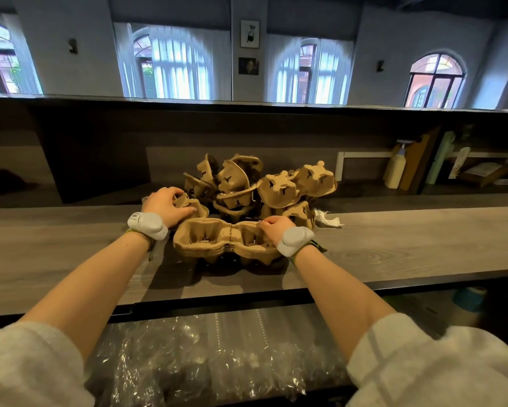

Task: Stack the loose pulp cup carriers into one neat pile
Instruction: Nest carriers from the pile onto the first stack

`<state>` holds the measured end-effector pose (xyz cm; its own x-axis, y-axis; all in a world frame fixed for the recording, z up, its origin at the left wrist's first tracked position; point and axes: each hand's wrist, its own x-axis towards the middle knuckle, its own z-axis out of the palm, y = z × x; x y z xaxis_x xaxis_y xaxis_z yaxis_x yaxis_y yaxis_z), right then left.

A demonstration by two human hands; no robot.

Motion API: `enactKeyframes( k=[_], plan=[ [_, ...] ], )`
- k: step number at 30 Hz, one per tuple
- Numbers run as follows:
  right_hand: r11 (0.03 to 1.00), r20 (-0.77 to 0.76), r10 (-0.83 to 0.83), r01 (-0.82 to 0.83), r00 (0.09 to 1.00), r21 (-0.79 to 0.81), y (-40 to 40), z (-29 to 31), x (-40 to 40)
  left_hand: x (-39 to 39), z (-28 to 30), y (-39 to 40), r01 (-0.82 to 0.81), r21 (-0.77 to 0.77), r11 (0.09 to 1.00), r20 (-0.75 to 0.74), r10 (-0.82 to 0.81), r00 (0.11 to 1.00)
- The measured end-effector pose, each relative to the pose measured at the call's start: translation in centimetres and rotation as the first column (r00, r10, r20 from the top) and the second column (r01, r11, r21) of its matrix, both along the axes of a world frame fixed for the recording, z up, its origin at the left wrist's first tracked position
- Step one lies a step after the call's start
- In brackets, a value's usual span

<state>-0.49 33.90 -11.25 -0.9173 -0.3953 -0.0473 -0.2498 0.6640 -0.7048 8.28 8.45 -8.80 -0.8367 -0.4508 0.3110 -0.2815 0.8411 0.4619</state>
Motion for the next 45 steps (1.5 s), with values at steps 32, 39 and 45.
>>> enactKeyframes(
  k=[32, 39, 45],
  plan=[
    [0.966, -0.001, -0.047, 0.046, 0.999, -0.254, -2.7, 4.6, 2.2, 3.9, 7.6, 3.7, 0.458, 0.813, 0.360, -0.486, -0.015, 0.874],
    [0.882, 0.361, -0.090, 0.243, 0.928, -0.403, -2.7, 5.1, 1.7, 5.5, 8.2, 7.1, 0.507, 0.846, 0.164, -0.505, -0.059, 0.861],
    [0.882, 0.270, -0.141, 0.245, 0.953, -0.404, -0.5, 4.8, 0.8, 5.4, 6.6, 7.8, 0.355, 0.927, -0.121, -0.360, -0.027, 0.933]
  ],
)
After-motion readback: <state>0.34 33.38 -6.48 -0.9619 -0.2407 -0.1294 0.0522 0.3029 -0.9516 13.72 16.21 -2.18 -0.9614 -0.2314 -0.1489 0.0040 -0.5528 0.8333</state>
